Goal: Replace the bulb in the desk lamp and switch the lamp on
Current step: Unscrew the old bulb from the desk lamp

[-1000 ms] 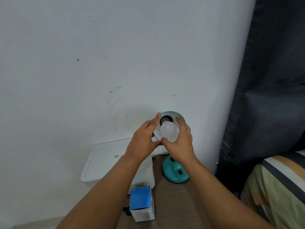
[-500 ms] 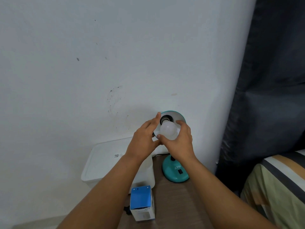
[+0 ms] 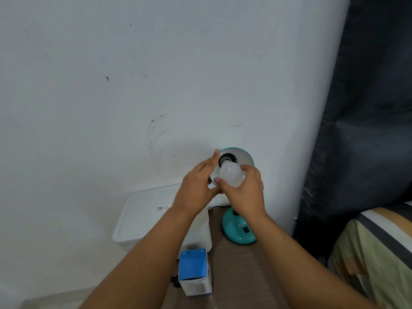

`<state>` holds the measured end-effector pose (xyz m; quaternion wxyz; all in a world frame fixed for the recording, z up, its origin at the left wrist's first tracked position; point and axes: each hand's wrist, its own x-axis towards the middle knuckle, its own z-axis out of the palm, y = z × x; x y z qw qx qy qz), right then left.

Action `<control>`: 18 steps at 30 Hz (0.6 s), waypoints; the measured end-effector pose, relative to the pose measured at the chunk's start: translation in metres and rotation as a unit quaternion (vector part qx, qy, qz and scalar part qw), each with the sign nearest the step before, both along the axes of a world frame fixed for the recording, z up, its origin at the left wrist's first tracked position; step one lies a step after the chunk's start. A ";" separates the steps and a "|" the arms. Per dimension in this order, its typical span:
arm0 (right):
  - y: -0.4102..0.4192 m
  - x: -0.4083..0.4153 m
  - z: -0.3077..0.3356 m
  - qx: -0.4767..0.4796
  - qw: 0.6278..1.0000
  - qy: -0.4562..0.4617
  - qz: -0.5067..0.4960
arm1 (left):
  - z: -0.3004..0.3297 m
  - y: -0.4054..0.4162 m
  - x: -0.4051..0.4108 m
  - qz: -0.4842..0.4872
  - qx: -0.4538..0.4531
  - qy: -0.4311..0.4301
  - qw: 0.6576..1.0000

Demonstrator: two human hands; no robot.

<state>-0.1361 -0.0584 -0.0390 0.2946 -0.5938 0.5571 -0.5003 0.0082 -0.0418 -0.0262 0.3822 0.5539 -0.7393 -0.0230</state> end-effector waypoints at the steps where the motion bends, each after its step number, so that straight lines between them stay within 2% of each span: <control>1: 0.001 0.000 0.000 0.005 1.000 0.009 -0.002 | 0.000 0.000 0.000 0.002 0.001 0.000 1.000; 8: 0.002 -0.004 0.000 0.012 0.998 -0.001 0.062 | -0.002 -0.001 0.002 0.002 0.006 -0.009 1.000; 15: 0.000 0.000 0.002 0.011 1.000 0.001 0.011 | 0.000 0.000 0.000 0.006 0.006 -0.007 1.000; 18: 0.001 -0.001 0.003 0.014 0.999 -0.012 0.047 | -0.002 -0.002 0.001 0.002 0.005 -0.015 1.000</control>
